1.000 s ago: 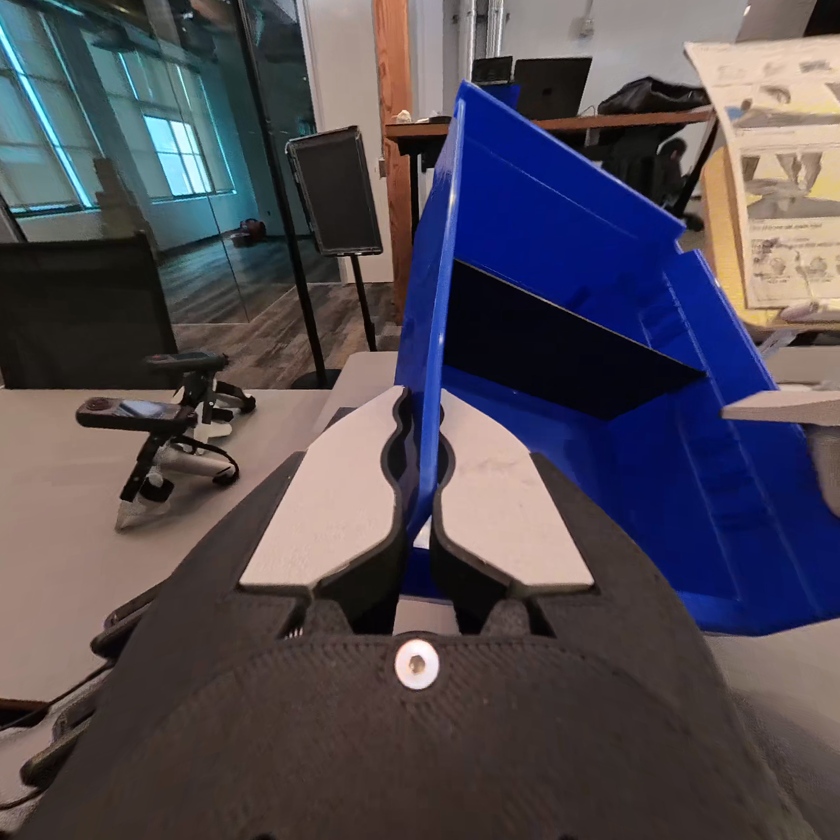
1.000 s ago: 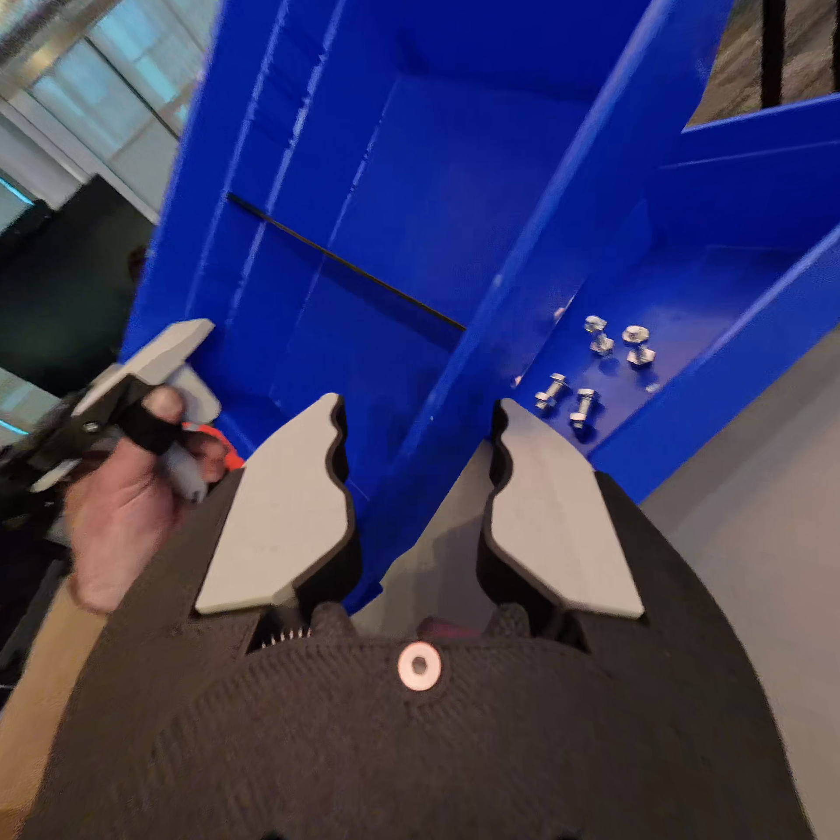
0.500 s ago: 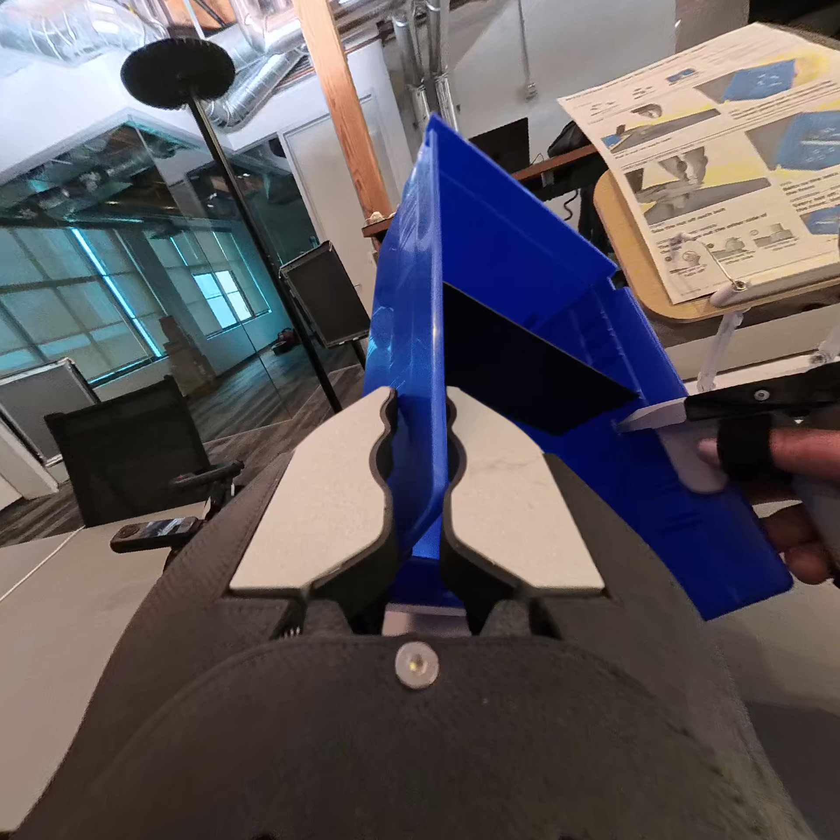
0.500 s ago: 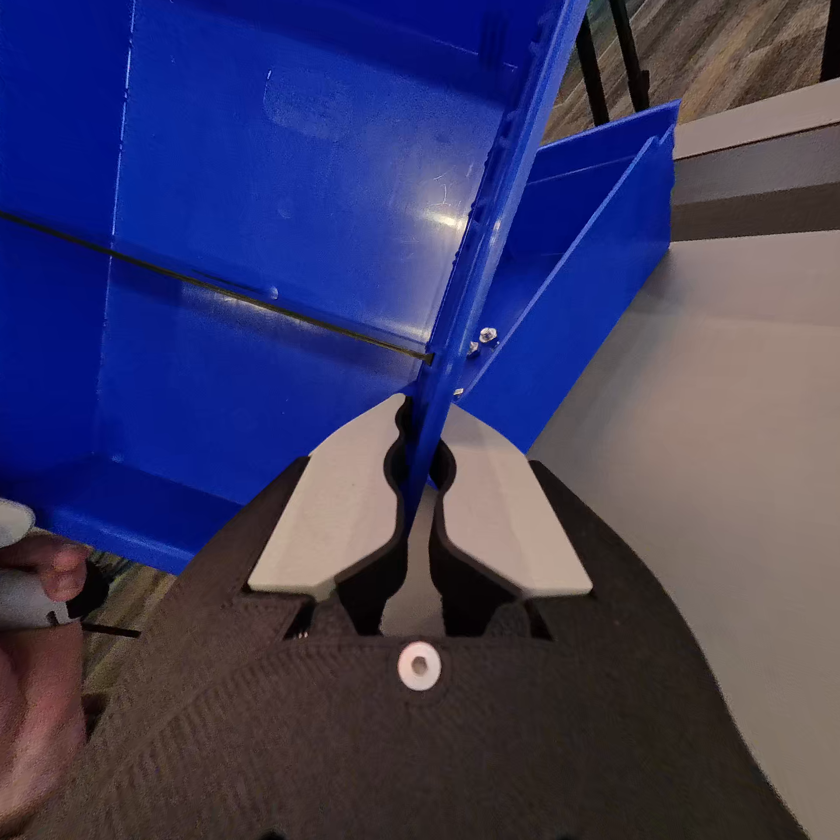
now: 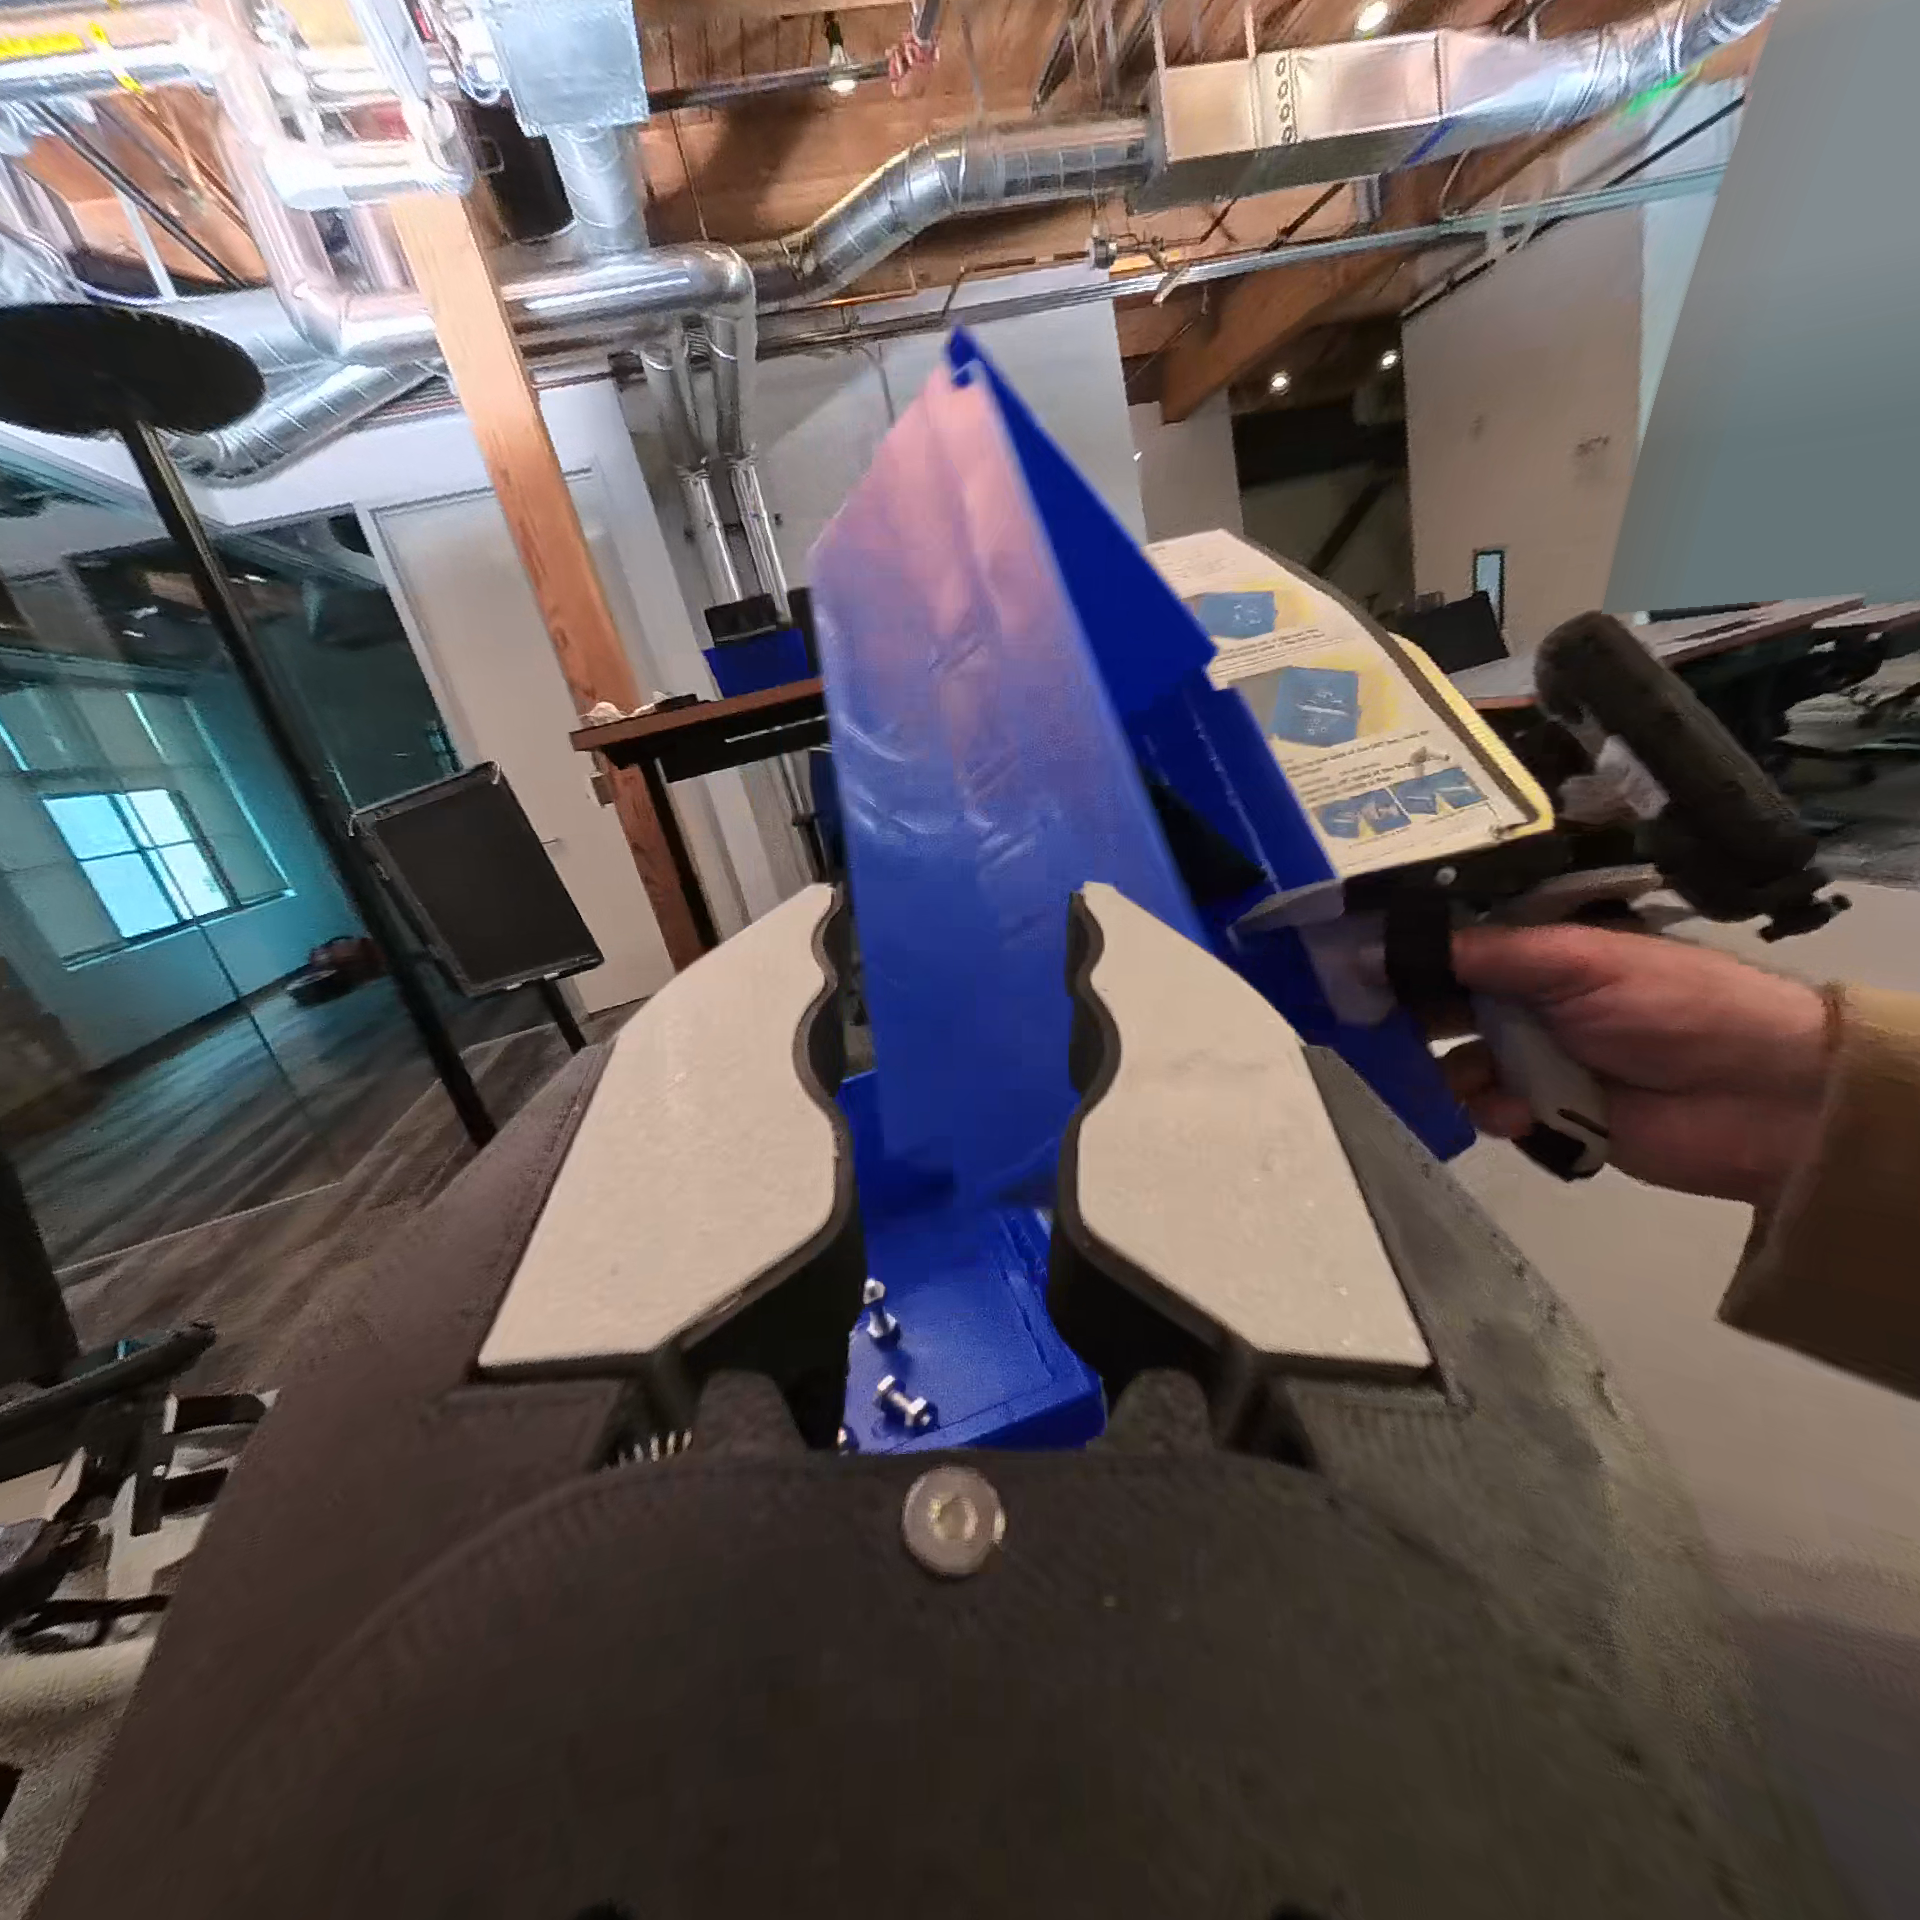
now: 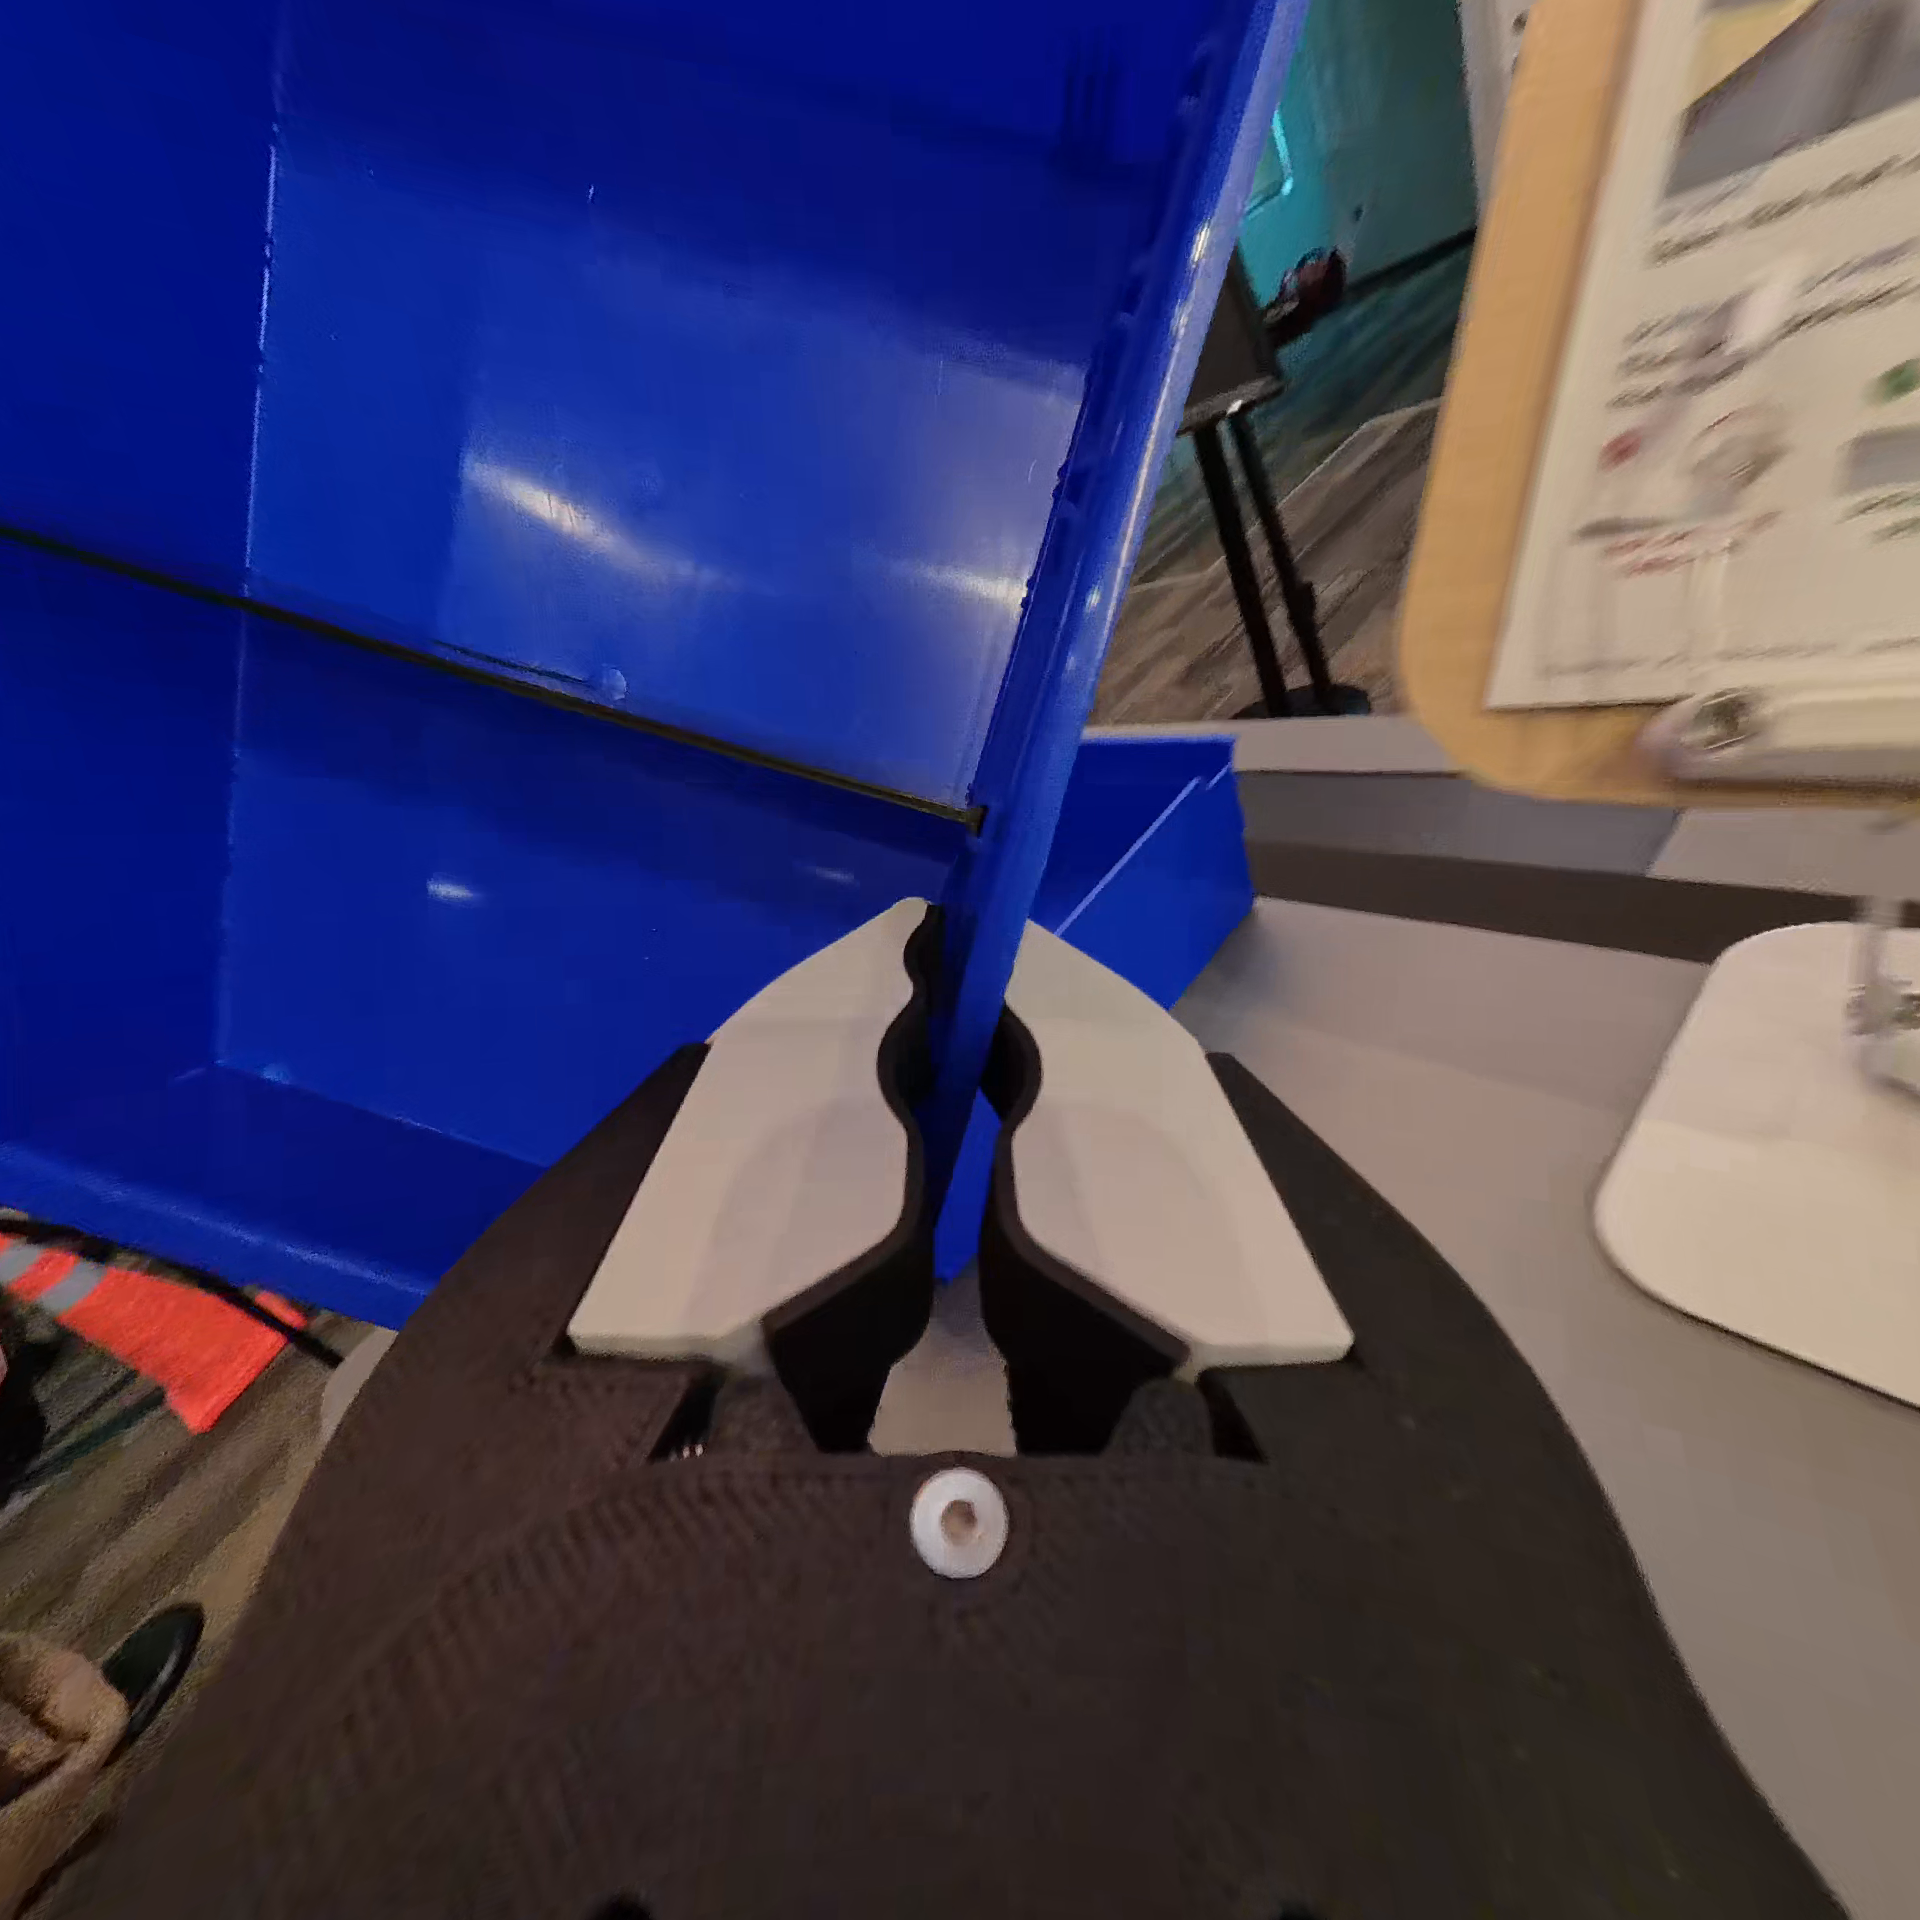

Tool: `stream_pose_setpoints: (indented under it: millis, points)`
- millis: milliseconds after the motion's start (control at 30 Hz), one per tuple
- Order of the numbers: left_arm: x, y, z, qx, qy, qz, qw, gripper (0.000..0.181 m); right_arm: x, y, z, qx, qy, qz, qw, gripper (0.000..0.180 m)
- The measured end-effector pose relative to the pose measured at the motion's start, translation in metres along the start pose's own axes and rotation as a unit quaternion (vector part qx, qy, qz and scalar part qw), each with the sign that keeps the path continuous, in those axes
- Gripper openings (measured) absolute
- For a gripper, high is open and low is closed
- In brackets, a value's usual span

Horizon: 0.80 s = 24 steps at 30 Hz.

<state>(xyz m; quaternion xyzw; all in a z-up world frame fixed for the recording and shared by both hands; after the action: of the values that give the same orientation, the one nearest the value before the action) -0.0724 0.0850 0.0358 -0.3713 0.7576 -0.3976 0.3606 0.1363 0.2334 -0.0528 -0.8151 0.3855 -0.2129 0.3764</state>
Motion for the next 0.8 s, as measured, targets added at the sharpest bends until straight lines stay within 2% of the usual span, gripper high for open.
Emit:
stream_pose_setpoints:
  millis: [33,100,200,467,667,800]
  points:
    - [0.003,-0.003,-0.004,0.0,-0.003,0.007,1.0,0.038,0.009,-0.011,0.005,0.004,0.004,0.012,1.0,0.003]
    - [0.009,-0.001,-0.018,-0.006,-0.017,0.0,1.0,0.037,0.032,-0.035,0.017,0.018,0.016,0.033,0.999,0.003]
    - [0.01,0.028,-0.043,0.004,-0.029,-0.049,0.998,0.041,0.074,-0.072,0.036,0.039,0.034,0.059,0.997,0.004]
    - [-0.013,0.172,-0.085,0.092,-0.006,-0.211,0.973,0.061,0.213,-0.156,0.1,0.133,0.141,0.1,0.976,0.005]
    - [-0.038,0.248,-0.089,0.121,0.017,-0.294,0.948,0.071,0.303,-0.187,0.154,0.165,0.221,0.095,0.957,0.005]
    - [-0.048,0.278,-0.085,0.118,0.032,-0.325,0.938,0.071,0.355,-0.193,0.195,0.16,0.266,0.056,0.949,0.005]
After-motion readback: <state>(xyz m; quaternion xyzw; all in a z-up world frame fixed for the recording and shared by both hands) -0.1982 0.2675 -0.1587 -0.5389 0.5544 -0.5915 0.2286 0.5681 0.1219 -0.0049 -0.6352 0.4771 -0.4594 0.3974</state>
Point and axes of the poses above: each gripper's, where its closed fingertips meet, x back along the fingers, y out of its underside, z = x × y across the jaws, the point moved 2 cm from there along x, back along the fingers, and after that the axes turned 12 degrees about -x, right-handed, at the moved point
